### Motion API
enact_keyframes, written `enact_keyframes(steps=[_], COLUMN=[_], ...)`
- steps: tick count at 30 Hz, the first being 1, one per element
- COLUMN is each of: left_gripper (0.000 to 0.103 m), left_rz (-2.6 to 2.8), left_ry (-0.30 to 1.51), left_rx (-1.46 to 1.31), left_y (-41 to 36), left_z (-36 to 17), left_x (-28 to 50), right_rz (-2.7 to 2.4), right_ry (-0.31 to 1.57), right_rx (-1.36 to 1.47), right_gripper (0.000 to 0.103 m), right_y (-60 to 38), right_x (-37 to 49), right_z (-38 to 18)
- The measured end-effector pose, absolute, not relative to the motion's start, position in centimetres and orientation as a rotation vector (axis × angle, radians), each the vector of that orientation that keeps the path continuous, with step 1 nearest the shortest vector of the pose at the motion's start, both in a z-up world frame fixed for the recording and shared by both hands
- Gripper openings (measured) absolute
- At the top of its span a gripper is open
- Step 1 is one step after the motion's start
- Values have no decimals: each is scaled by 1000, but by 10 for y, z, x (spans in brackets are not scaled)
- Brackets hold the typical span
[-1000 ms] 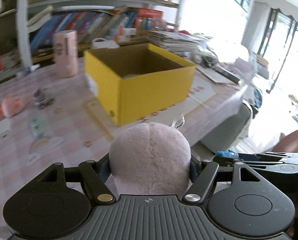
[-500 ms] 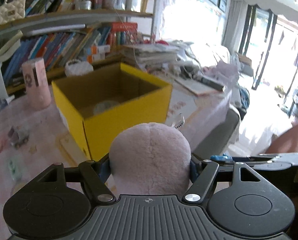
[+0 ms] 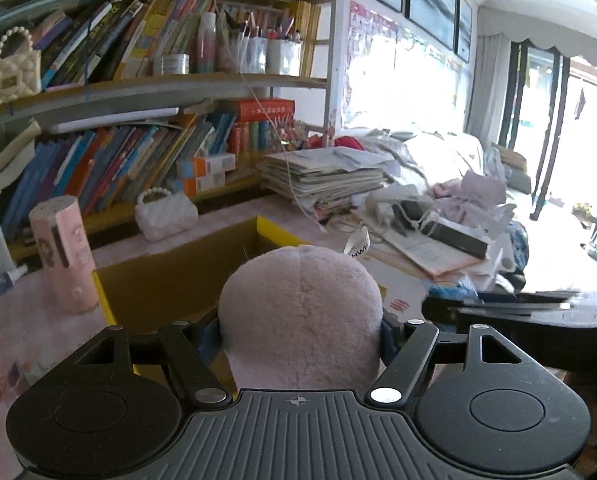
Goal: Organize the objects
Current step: 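Carry the plush pig and blue block toward the yellow box, then drop the plush pig into the yellow box while the right tool releases the blue block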
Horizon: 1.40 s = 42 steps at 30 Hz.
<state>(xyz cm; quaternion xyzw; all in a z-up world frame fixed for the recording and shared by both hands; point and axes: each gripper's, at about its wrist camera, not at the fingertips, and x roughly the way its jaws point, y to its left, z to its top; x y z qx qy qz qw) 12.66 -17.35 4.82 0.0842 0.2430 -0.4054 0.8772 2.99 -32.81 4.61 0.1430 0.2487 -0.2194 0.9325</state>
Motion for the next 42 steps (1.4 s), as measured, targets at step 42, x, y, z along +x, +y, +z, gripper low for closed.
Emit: enact_keyframes(steps=[42], left_gripper=[90], left_rz=[-672], left_ry=[526], left_rx=[159], left_y=[-197], left_z=[20], left_x=[184], right_rz=[-133], right_ry=[637], right_rx=[202], right_gripper=[38], right_y=[-399], right_x=[198], right_z=[16])
